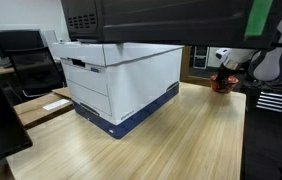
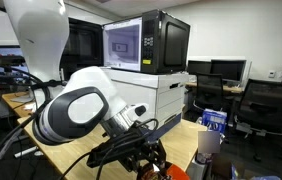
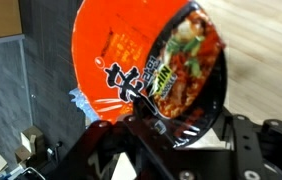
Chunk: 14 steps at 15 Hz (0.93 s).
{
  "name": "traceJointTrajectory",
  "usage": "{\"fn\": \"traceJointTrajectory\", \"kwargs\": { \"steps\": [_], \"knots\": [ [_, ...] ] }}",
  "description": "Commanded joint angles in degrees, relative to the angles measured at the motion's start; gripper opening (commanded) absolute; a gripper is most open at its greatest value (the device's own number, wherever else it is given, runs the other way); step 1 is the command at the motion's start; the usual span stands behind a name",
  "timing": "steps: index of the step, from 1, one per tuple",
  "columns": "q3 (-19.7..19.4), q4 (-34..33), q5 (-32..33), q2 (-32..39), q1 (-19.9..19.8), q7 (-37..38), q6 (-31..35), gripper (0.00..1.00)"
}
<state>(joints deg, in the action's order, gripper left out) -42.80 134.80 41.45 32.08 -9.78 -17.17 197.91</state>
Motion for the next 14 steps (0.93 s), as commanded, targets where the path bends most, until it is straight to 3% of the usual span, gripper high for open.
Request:
{"fn": "traceJointTrajectory", "kwargs": {
  "steps": [1,4,6,10,14],
  "knots": [
    [-3.18,0.25,-2.99,2.3,3.47,0.4,-0.77,0.36],
    [-5.06,0.81,-3.93,2.23,5.44,0.57,-1.74,0.18],
    [-4.19,1.74,-10.0,1.21,5.85,-3.69,-3.52,0.06],
    [-5.94,1.56,-17.65,1.43,10.54,-3.64,-9.74,0.03],
    [-7.86,1.22,-19.41,0.34,14.47,-1.74,-16.62,0.05]
  ]
}}
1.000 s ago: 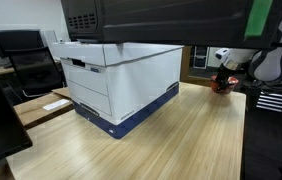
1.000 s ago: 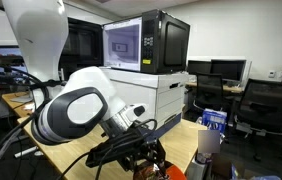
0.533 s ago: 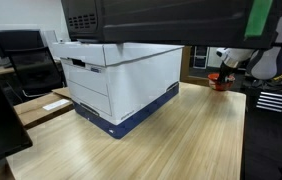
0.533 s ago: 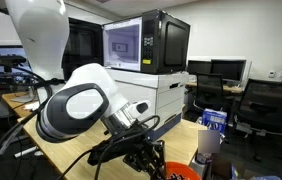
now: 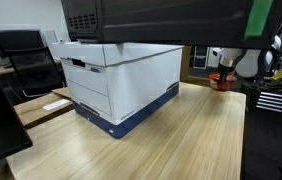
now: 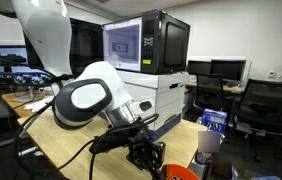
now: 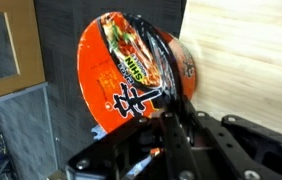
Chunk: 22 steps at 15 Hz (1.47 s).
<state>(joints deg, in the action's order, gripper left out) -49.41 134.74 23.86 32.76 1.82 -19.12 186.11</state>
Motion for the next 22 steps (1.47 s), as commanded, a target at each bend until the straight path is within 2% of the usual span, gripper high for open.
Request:
{"fn": "traceJointTrajectory", "kwargs": {
  "steps": [1,3,7,11,17,22],
  "knots": [
    [-1.46,1.46,-1.69,-0.83,3.46,0.56,-5.84,0.05],
    [-1.86,2.1,-0.76,-2.11,4.42,0.63,-7.37,0.05],
    [-3.5,4.96,0.73,-4.43,6.82,0.29,-6.18,0.05],
    [-6.36,9.58,2.06,-7.88,10.98,-0.38,-5.17,0.05],
    [-15.68,18.35,4.03,-11.92,20.16,-3.58,4.13,0.05],
    [-27.35,24.03,5.85,-13.42,31.77,-4.2,11.01,0.05]
  ]
}}
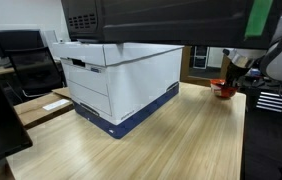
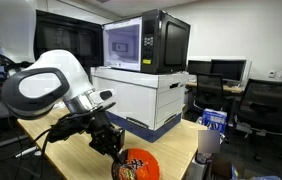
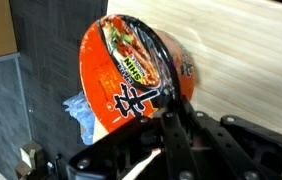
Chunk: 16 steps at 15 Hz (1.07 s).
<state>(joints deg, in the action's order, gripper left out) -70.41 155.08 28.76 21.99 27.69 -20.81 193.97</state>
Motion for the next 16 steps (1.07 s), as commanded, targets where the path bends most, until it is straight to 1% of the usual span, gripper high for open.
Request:
{"fn": "traceJointTrajectory", "kwargs": {
  "steps": [1,3,4,6,7,8,9,10,11,12,13,14,16],
  "knots": [
    [-9.03,4.61,0.62,-2.38,8.96,-2.16,4.28,0.05],
    [-13.36,6.01,-0.26,-0.97,14.07,-1.45,7.19,0.05],
    [-16.31,3.94,0.43,-2.7,17.51,-1.09,4.26,0.05],
    [-21.11,3.83,0.33,-2.61,23.07,-0.76,4.2,0.05],
    [-25.39,4.74,-1.04,-3.17,28.07,-2.01,4.18,0.05],
    [-31.39,4.67,-0.63,-3.04,34.86,-1.32,4.01,0.05],
    [-31.37,3.74,2.48,-1.22,34.15,0.99,4.0,0.05],
    [-35.11,4.75,1.69,-1.07,38.43,0.17,3.98,0.05],
    [-35.54,3.77,3.3,-0.93,38.79,1.68,3.12,0.05],
    [-37.52,3.74,3.72,-0.86,41.03,2.06,2.5,0.05],
    [-39.98,4.25,3.28,-0.54,44.12,2.1,1.72,0.05],
    [-41.69,3.91,3.69,-0.68,46.06,2.51,0.57,0.05],
    [-46.01,3.91,3.52,-1.11,51.15,2.54,-2.22,0.05]
  ]
}}
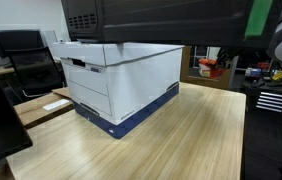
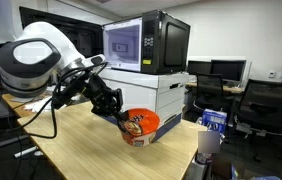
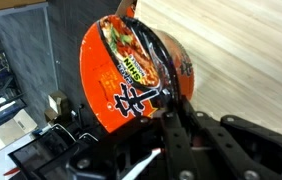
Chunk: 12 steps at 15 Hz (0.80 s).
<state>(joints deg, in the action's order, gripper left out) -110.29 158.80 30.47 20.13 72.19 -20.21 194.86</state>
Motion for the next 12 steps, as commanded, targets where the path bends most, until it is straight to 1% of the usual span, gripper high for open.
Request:
{"fn": "traceJointTrajectory", "kwargs": {
  "steps": [1,2,4,8,9,11,12],
  "knots": [
    [-10.72,0.46,1.52,0.96,12.3,1.68,-5.57,0.05],
    [-12.82,0.13,1.39,0.78,14.77,1.62,-6.75,0.05],
    [-18.13,0.35,0.26,1.46,21.49,1.13,-9.51,0.05],
    [-30.71,0.39,-2.8,2.21,37.6,-0.41,-16.07,0.05],
    [-33.81,-0.04,-4.26,2.43,41.89,-0.91,-19.02,0.05],
    [-40.41,-0.99,-9.37,4.17,51.72,-3.1,-26.83,0.05],
    [-42.87,-1.47,-12.05,5.31,55.43,-4.26,-30.21,0.05]
  ]
}}
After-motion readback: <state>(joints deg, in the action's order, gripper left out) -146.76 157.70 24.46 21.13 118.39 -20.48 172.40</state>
